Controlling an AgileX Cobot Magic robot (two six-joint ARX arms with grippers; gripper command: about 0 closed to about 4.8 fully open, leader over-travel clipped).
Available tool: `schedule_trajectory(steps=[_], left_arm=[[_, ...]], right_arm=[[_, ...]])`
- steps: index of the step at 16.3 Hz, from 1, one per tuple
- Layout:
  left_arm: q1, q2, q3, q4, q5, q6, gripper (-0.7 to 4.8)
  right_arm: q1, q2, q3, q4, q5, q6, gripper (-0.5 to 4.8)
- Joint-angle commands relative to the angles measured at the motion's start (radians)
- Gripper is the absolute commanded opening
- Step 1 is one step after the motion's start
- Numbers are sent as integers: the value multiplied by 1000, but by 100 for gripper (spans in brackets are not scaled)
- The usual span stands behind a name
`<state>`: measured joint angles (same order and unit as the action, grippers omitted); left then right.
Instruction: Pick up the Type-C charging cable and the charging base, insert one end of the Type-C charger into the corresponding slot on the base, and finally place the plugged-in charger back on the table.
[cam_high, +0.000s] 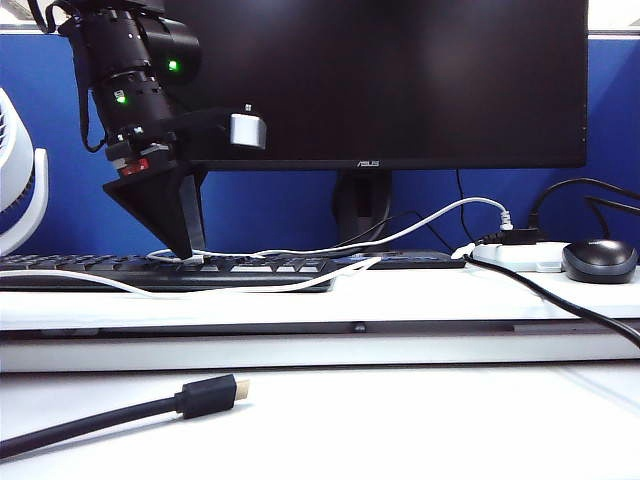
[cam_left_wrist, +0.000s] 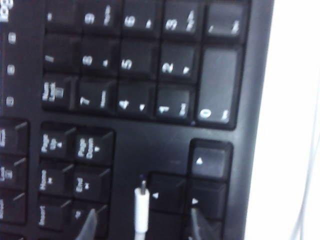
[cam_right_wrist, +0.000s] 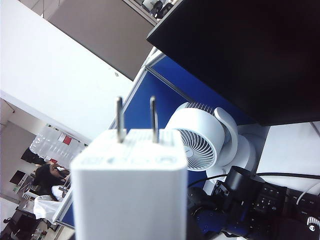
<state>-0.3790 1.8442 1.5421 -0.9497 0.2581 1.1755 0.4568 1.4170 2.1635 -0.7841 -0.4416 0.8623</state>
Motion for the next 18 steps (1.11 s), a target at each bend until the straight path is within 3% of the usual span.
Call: schedule_trajectory(steps=[1, 4, 7, 9, 12, 14, 18], left_arm=[[1, 13, 1, -5, -4, 3, 253], [1, 25, 1, -7, -4, 2, 239], [1, 25, 1, -5, -11, 2, 87], [1, 25, 1, -6, -11, 2, 83], [0, 25, 1, -6, -10, 2, 14], [0, 23, 2, -1, -6, 0, 11], [1, -50, 3, 10, 108, -34, -5]], right_arm=[[0, -5, 4, 26, -2, -7, -6], [0, -5, 4, 25, -2, -8, -6], [0, -5, 4, 26, -2, -8, -6], [0, -5, 4, 26, -2, -8, -6], [0, -5, 4, 26, -2, -8, -6], [0, -5, 4, 26, -2, -7, -6], [0, -5, 4, 26, 14, -7, -6]])
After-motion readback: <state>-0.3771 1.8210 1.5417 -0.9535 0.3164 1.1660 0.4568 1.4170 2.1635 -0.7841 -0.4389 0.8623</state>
